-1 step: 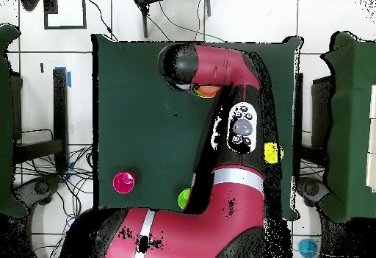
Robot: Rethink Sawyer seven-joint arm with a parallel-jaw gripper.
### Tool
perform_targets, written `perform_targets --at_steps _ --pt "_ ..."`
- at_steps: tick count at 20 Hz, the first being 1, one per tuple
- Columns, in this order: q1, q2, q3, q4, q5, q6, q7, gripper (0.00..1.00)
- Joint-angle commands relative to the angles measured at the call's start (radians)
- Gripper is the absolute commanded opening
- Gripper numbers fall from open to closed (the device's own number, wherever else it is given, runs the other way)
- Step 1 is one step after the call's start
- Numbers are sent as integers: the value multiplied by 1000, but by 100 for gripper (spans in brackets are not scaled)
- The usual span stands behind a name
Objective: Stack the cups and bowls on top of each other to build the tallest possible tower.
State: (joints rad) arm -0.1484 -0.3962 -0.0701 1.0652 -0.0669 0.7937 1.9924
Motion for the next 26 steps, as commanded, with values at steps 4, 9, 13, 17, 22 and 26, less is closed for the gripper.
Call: perform_targets --at_steps 4,9,13,17,22,26 --pt "25 -6 39 104 18 -51 137 100" --pt "23 -13 38 103 27 -42 134 100" --pt "19 -19 37 100 28 -36 125 100" --pt "18 -96 28 85 44 58 97 100" --pt "25 -217 9 21 62 236 62 100" --pt "29 -252 3 -47 73 331 63 100"
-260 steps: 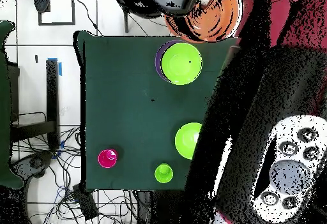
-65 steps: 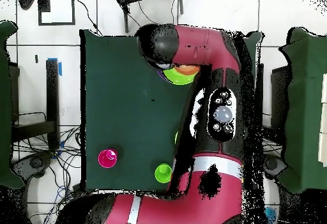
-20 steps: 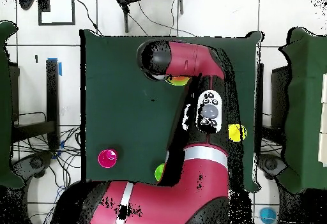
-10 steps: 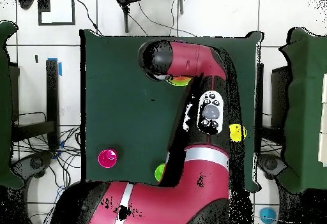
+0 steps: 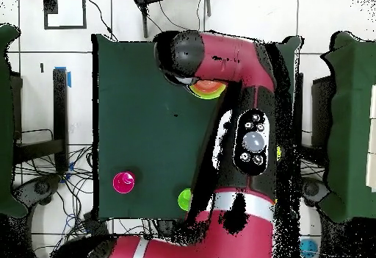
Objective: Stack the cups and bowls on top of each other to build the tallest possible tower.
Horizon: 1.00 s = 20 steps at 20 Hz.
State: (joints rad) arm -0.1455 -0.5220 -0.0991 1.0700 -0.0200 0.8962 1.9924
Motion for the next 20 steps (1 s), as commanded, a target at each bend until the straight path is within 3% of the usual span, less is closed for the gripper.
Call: perform_targets --at_steps 1,9,13,20 --pt "30 -130 26 -72 25 250 69 100" --pt "44 -119 1 -296 17 487 103 100" --pt "69 -182 -34 -182 24 443 141 100" --pt "45 -316 -72 28 45 381 63 100"
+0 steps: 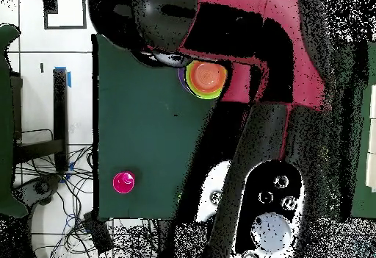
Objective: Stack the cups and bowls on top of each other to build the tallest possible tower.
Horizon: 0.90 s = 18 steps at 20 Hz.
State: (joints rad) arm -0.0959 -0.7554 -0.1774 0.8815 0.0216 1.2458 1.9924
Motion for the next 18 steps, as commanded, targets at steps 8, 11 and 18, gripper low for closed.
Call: perform_targets --at_steps 8,11,18 --pt "-15 -253 -59 499 19 -54 31 100" --pt "-4 -318 -80 620 19 -123 4 100" --pt "6 -438 -109 831 6 -216 -61 100"
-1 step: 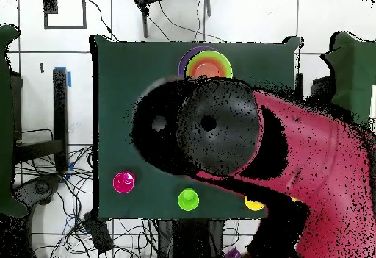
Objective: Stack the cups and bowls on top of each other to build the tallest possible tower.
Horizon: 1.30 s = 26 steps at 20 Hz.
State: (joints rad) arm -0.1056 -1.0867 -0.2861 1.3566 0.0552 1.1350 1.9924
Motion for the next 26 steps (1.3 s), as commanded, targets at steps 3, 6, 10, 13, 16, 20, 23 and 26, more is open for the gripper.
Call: perform_targets --at_steps 3,6,10,13,16,20,23,26 --pt "12 -143 -4 426 -33 -141 -83 100" --pt "-5 -159 6 485 -31 -186 -108 100" --pt "-29 -169 21 540 -35 -236 -123 100" --pt "-45 -172 31 559 -41 -252 -131 100" --pt "-59 -174 42 571 -44 -261 -135 100" --pt "-83 -173 55 604 -43 -293 -150 100" --pt "-104 -169 70 630 -39 -325 -165 100" --pt "-127 -166 89 658 -35 -361 -177 100"
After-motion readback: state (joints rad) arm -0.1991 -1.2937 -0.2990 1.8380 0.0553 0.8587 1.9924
